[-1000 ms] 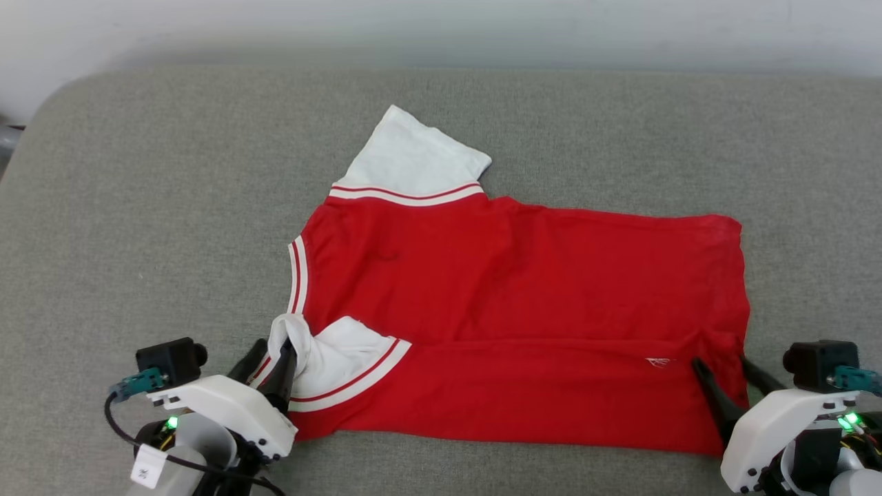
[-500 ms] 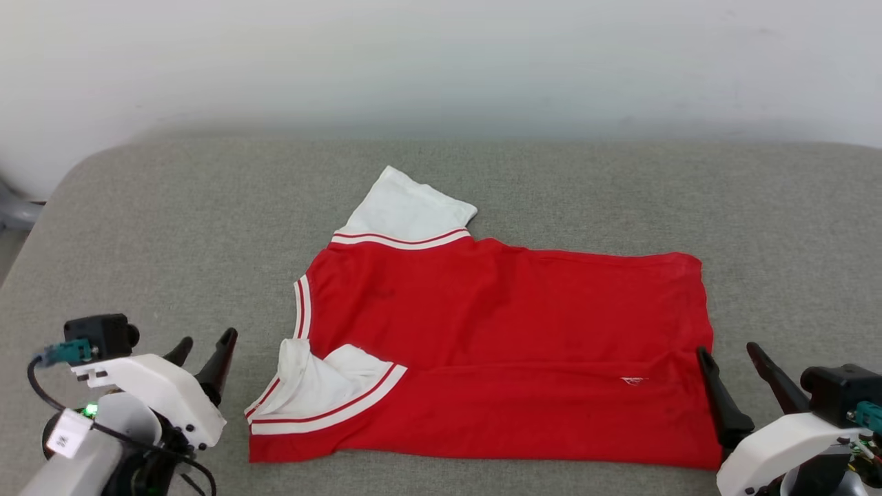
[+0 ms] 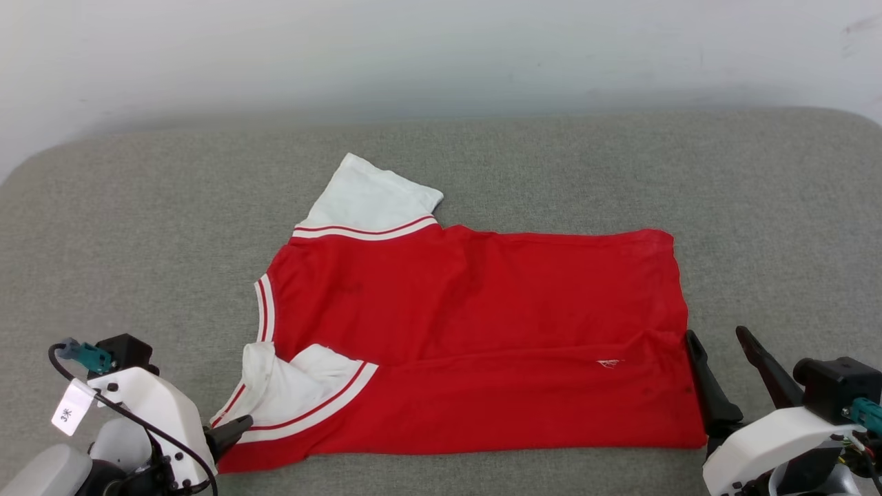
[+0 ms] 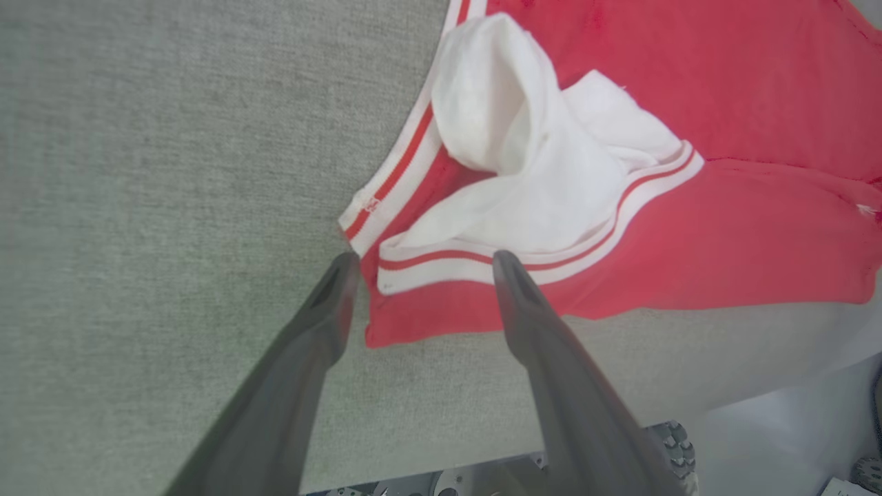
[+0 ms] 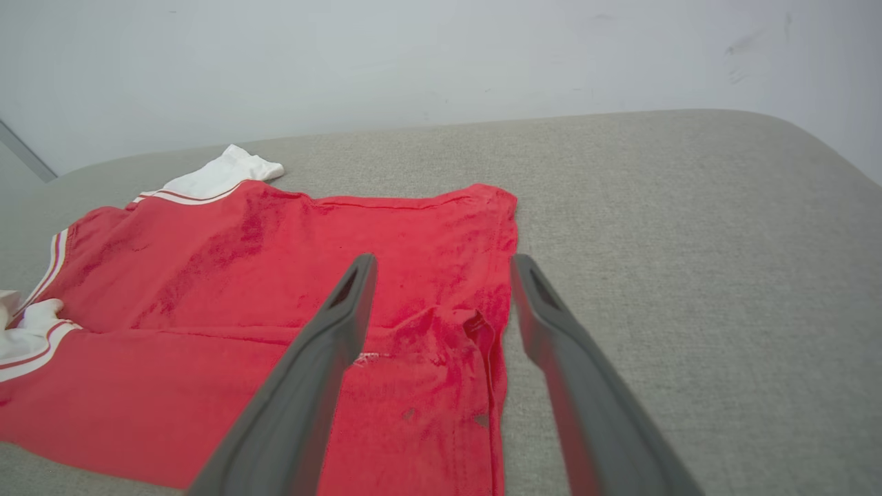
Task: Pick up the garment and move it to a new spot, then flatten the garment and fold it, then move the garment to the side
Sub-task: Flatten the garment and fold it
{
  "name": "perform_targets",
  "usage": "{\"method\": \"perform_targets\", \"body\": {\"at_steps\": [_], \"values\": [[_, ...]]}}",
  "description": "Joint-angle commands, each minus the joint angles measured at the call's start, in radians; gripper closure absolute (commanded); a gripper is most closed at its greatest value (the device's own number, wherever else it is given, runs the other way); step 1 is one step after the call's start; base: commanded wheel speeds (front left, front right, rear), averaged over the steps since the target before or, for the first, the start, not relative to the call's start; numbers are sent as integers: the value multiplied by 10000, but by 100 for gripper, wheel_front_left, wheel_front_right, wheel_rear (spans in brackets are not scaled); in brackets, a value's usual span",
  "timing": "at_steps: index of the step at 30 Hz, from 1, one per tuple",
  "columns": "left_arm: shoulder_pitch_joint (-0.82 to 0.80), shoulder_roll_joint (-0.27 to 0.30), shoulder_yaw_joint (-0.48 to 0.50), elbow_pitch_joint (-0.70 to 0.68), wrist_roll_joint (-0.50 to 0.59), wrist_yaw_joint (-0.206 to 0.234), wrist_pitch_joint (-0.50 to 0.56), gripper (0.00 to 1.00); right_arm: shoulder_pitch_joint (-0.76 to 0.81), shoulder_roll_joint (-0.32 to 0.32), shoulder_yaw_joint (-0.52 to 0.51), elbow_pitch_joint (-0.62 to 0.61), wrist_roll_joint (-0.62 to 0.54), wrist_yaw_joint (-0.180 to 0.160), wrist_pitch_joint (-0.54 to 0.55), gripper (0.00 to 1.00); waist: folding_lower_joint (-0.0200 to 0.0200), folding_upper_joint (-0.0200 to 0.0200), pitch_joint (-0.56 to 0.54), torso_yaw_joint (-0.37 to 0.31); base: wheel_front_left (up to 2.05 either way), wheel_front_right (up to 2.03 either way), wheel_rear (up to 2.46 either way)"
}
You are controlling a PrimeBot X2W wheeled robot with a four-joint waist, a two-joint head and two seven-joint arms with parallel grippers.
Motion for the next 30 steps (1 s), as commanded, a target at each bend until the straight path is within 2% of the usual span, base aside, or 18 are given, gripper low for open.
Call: {"method": "perform_targets", "body": {"at_steps": [1,6,10,11,13,16,18,21,27,30], "values": [[23,-82,-36,216,-82,41,122,0,-174,103,54,-38,76,-8,23,0,1,0,371,-207,0,0,0],[-79,-561,-290,1053,-229,-242,239,0,-317,179,63,58,131,-8,37,0,1,0,730,-368,0,0,0],[1,-1237,-757,1908,-332,-471,435,0,-351,217,-34,139,275,-8,167,0,1,0,777,-428,0,0,0],[34,-1419,-835,2067,-412,-578,454,18,-341,222,-95,142,319,-8,234,0,1,0,771,-433,0,0,0],[44,-1690,-980,2289,-374,-849,356,97,-268,215,-222,171,424,-8,483,0,1,0,738,-406,0,0,0],[-81,-1866,-1017,2514,-217,-1175,47,100,-103,106,-443,155,655,-8,1032,0,1,0,634,-297,0,0,0],[-141,-1821,-997,2521,-124,-1237,-53,100,-57,62,-540,144,739,-8,1270,0,1,0,595,-248,0,0,0],[-320,-1664,-888,2379,158,-1348,-480,100,36,-94,-785,97,980,-8,2220,0,1,0,464,-130,0,0,0],[-559,-1206,-611,1422,730,-1212,-1183,100,84,-549,-1132,35,1256,-8,5190,0,1,0,381,107,0,0,0],[-659,-1045,-510,788,982,-1049,-1427,100,-201,-726,-1024,-51,1282,-8,6234,0,1,0,513,262,0,0,0]]}}
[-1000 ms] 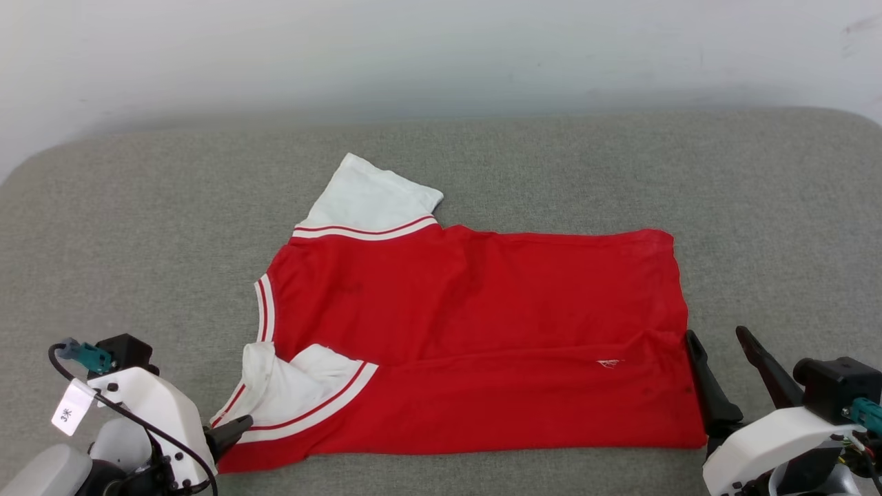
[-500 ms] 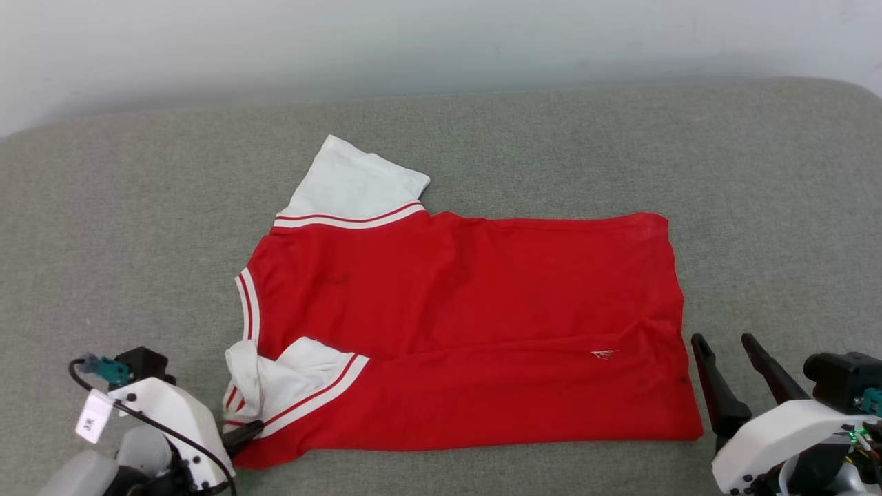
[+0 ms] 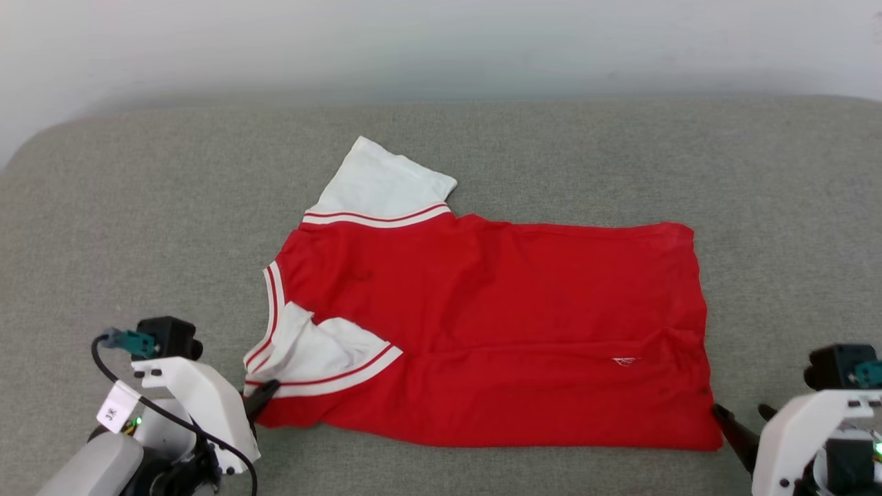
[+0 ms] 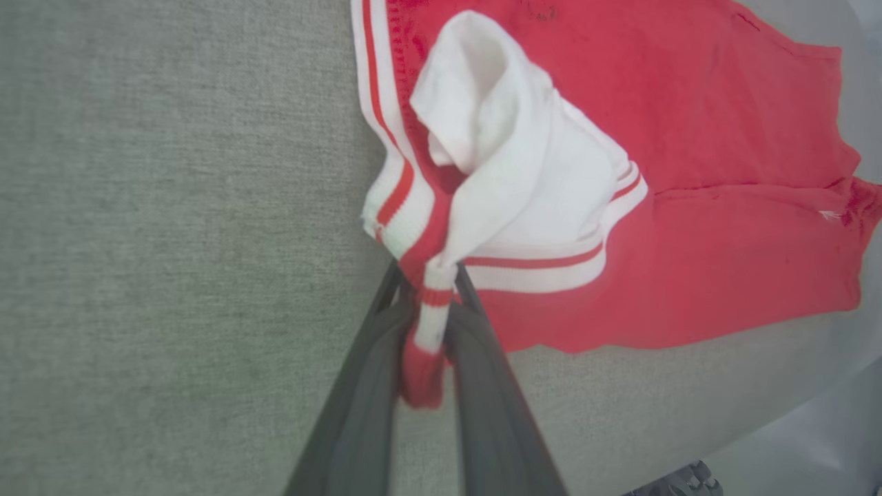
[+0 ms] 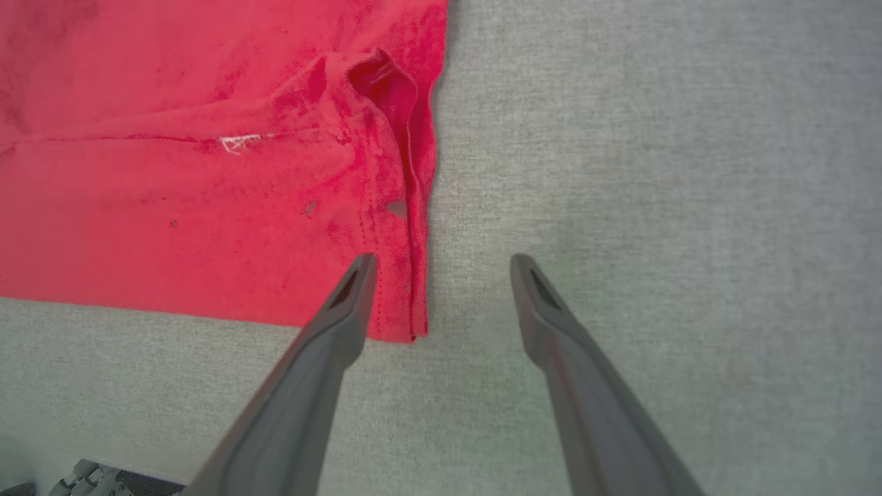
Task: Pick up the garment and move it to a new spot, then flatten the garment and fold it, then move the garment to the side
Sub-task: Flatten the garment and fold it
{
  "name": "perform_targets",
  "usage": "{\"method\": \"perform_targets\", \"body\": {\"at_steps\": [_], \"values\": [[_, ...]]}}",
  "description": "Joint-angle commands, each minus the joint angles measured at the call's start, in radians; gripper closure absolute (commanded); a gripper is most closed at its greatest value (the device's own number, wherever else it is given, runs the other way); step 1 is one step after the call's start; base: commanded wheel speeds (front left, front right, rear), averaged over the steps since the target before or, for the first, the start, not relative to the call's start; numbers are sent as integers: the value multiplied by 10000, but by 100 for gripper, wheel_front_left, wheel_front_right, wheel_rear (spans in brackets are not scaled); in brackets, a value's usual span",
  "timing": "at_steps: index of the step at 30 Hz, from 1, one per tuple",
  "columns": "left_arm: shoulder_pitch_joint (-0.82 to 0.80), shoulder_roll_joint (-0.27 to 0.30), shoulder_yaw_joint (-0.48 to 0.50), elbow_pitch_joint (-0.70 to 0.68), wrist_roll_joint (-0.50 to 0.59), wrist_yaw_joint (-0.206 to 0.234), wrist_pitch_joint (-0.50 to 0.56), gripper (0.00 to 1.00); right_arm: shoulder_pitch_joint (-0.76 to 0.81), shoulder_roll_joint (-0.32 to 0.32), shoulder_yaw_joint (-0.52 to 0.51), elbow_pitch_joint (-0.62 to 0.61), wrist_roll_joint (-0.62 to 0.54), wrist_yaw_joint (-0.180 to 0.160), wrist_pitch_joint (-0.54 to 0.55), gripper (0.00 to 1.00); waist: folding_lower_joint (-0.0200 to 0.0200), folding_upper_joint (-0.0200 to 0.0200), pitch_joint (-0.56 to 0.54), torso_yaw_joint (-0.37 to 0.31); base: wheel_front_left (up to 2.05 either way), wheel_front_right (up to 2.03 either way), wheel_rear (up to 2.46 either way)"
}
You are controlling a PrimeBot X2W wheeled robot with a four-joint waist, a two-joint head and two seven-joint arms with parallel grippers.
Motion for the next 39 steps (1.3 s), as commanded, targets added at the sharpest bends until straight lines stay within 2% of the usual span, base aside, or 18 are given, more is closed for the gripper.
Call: {"method": "perform_targets", "body": {"at_steps": [1,8,13,14,15,16,24,31,35,39], "values": [[-139,91,92,-258,113,92,-118,100,-302,-51,131,-63,71,-8,215,0,0,0,162,112,0,0,0],[-339,151,165,-1040,319,234,-271,100,-1145,-194,849,834,24,-8,740,0,0,0,703,353,0,0,0],[-340,6,135,-966,298,76,-444,100,-1238,18,1389,1985,307,-3,1340,0,0,0,865,442,0,0,0],[-331,-6,148,-923,321,59,-504,100,-1205,34,1476,2150,388,5,1475,53,0,0,879,450,0,0,0],[-311,-42,144,-883,311,17,-537,100,-1203,73,1530,2258,476,9,1578,81,0,0,887,459,0,0,0],[-285,-75,131,-845,277,-20,-575,100,-1246,76,1554,2300,512,9,1601,100,0,0,882,466,0,0,0],[-27,-193,173,-612,504,-72,-1157,100,-1710,-436,1366,1693,583,-6,1099,100,0,0,415,449,0,0,0],[585,-319,171,-563,514,56,-1671,100,-1199,-587,1475,1222,746,-6,911,100,0,0,-533,464,0,0,0],[1116,-269,59,-631,406,203,-1623,100,-729,-616,1531,1111,799,-6,940,100,0,0,-1136,521,0,0,0],[1806,-148,117,-835,208,562,-1621,100,-171,-655,1614,965,937,-6,988,100,0,0,-1631,586,0,0,0]]}}
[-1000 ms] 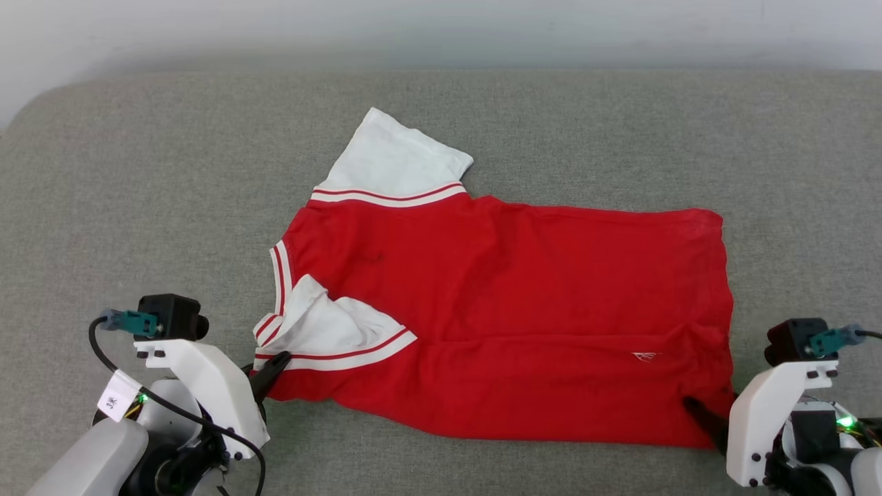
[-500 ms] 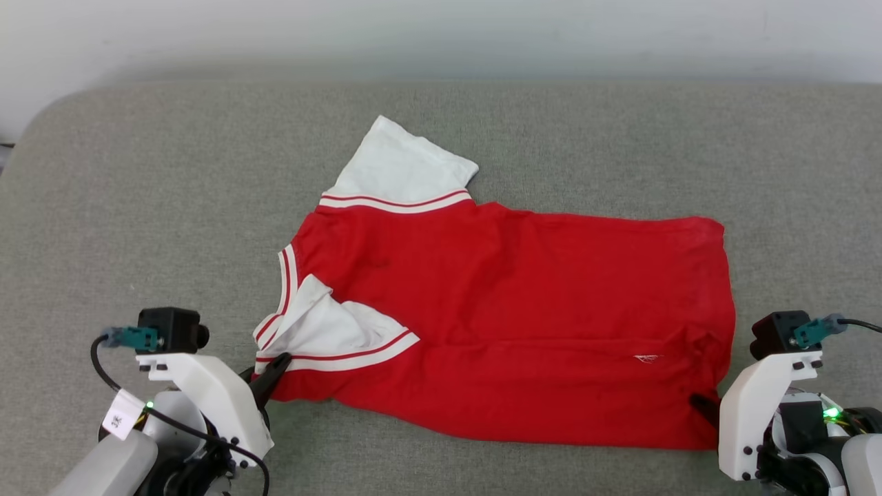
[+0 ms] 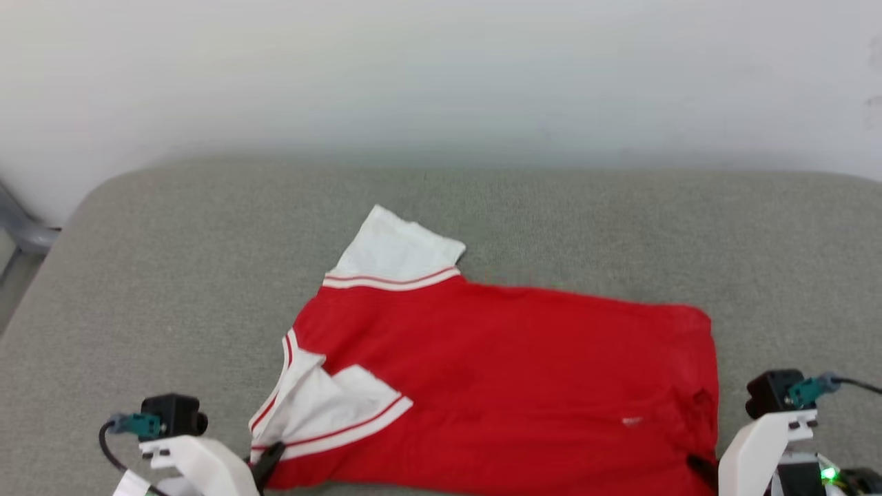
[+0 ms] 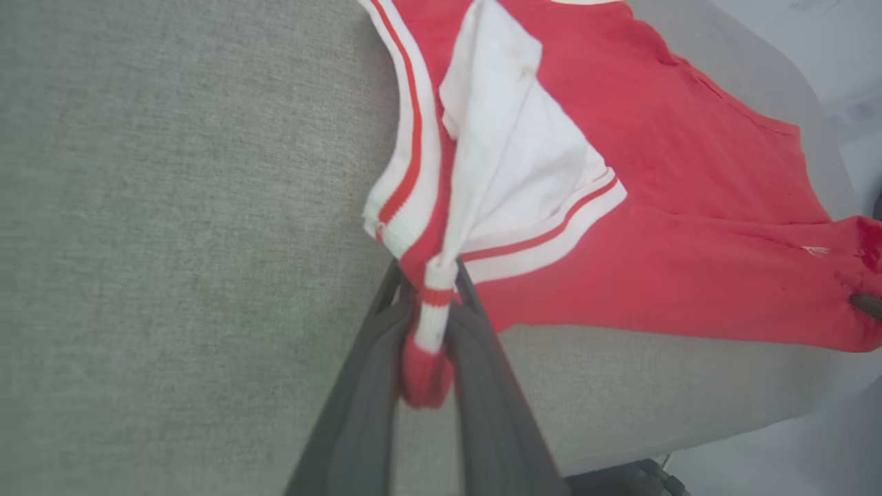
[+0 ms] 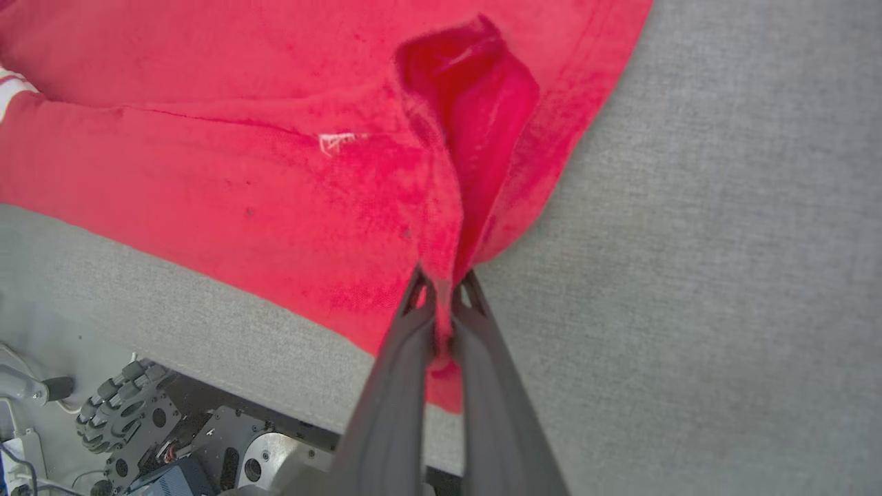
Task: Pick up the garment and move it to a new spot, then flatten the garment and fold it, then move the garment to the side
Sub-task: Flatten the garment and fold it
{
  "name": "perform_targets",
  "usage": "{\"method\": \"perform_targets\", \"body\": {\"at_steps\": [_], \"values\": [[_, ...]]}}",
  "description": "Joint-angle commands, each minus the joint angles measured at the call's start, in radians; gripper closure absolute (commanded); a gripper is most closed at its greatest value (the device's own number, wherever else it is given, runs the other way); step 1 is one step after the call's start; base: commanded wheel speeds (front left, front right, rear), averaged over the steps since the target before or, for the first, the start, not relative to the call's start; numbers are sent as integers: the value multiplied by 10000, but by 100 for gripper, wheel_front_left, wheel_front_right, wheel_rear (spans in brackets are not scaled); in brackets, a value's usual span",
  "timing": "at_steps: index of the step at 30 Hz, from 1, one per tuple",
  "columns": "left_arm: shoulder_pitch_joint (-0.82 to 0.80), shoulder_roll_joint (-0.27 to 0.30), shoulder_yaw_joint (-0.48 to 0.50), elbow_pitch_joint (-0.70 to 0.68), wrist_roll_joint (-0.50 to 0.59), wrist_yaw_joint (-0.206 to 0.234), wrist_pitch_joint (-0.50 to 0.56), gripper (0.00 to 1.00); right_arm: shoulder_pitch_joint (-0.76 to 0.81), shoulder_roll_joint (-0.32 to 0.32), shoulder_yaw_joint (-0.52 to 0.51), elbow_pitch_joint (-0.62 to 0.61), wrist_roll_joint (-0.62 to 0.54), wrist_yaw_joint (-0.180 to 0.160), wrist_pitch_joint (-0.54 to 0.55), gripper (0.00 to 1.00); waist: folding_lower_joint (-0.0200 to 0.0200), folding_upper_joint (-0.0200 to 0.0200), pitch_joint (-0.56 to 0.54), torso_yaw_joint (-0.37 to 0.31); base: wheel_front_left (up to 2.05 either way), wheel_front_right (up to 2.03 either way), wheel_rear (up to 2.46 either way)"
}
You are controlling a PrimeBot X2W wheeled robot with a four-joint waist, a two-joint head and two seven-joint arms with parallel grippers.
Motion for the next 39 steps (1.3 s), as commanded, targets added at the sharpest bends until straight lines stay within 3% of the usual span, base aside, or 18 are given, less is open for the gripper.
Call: {"method": "perform_targets", "body": {"at_steps": [1,10,14,15,16,17,18,23,25,33,39], "values": [[406,107,84,-149,-130,193,-40,100,328,-29,42,-126,118,-4,15,100,0,0,-395,83,0,0,0],[1888,222,235,-465,-567,835,-237,100,1247,-168,299,-142,317,-4,-404,100,0,0,-662,162,0,0,0],[1784,-224,36,-136,-560,545,-399,100,1512,-142,242,320,135,-4,-899,100,0,0,-603,239,0,0,0],[1667,-345,5,27,-546,495,-468,87,1487,-58,196,437,123,-4,-1067,93,0,0,-590,254,0,0,0],[1593,-466,-73,186,-530,396,-454,57,1512,-29,201,544,98,-4,-1187,60,0,0,-582,265,0,0,0],[1501,-586,-107,345,-504,291,-513,12,1555,-14,206,653,67,-4,-1305,4,0,0,-575,276,0,0,0],[1374,-687,-83,484,-481,207,-629,0,1572,4,194,697,72,-4,-1499,0,0,0,-571,283,0,0,0],[1015,-881,-63,909,-351,-180,-962,0,1628,3,217,526,11,-4,-2653,0,0,0,-559,281,0,0,0],[698,-877,-22,906,27,-380,-1430,0,1676,134,24,213,-141,-4,-3802,0,0,0,-551,288,0,0,0],[-39,-940,239,443,1332,-199,-3197,0,1534,525,-519,-949,-1207,-4,-6554,0,0,0,-561,162,0,0,0],[-650,-1125,469,337,2134,-160,-4410,0,1234,1015,-799,-1702,-1901,-4,-7292,0,0,0,-249,-93,0,0,0]]}}
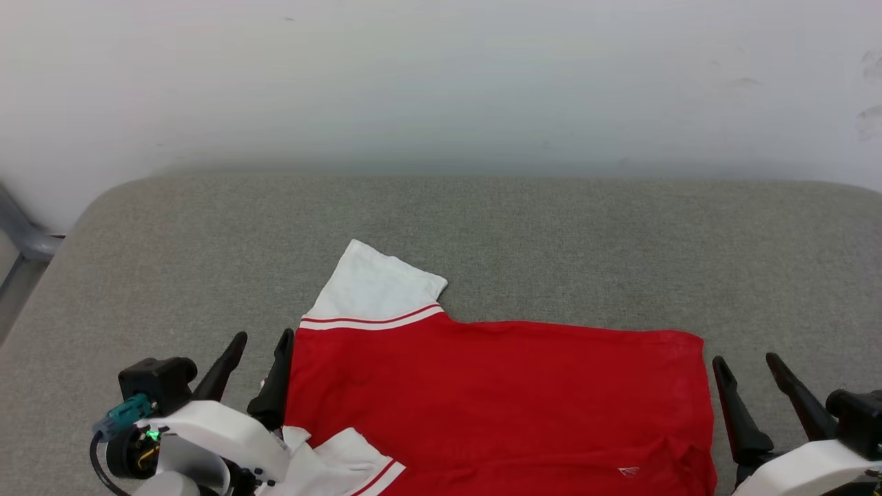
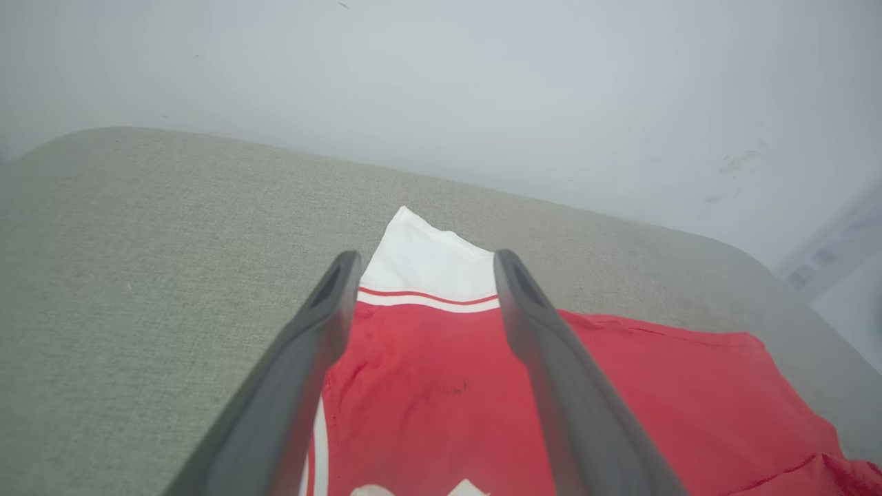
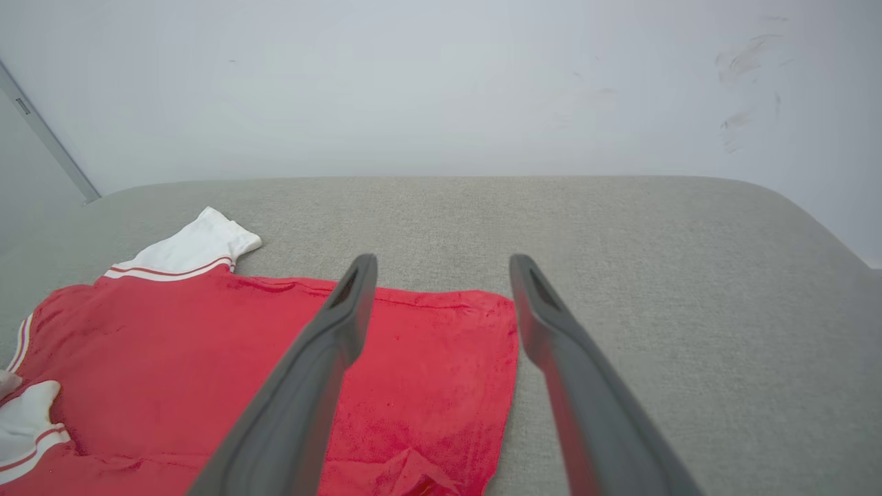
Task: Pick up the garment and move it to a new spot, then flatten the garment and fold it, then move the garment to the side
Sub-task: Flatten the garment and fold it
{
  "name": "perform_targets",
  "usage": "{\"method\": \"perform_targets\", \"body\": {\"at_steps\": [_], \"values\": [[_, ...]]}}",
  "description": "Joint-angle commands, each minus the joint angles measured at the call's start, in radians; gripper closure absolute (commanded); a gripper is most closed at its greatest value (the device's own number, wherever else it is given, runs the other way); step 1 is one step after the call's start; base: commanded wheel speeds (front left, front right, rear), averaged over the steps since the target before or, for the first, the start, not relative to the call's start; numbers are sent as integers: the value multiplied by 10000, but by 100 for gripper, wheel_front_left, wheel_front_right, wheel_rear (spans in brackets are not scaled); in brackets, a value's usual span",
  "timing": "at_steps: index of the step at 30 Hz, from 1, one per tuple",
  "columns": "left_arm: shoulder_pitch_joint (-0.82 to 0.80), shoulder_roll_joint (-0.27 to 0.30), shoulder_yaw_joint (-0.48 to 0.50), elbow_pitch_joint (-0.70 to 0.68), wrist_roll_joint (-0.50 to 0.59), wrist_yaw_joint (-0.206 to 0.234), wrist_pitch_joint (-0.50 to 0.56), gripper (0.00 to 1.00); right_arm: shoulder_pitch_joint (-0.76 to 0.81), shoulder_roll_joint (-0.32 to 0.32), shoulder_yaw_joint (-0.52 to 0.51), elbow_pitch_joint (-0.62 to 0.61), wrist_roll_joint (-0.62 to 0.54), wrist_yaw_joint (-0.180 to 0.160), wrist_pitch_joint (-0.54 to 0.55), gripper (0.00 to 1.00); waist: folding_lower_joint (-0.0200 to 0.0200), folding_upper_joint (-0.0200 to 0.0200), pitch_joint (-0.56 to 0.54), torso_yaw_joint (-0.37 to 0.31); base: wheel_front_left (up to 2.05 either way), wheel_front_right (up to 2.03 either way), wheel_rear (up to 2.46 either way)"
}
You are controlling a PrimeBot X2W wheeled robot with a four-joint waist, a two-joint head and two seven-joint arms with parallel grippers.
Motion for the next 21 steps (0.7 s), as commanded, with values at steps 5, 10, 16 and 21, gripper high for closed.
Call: {"method": "perform_targets", "body": {"at_steps": [5,10,16,21], "values": [[-911,-156,137,-38,714,59,-423,0,-392,340,-248,-896,-446,-4,-222,0,0,0,860,-312,0,0,0],[-2227,-175,314,377,913,-267,-419,0,-1007,562,-381,-1500,-806,-4,-325,0,0,0,1993,-654,0,0,0],[-4184,19,123,1549,394,-1199,1262,0,-1719,717,-400,-1618,-929,-4,-504,0,0,0,2933,-1131,0,0,0],[-5852,483,-31,2443,-264,-2022,3501,0,-2112,775,-384,-1504,-902,-4,-646,0,0,0,3480,-1583,0,0,0]]}}
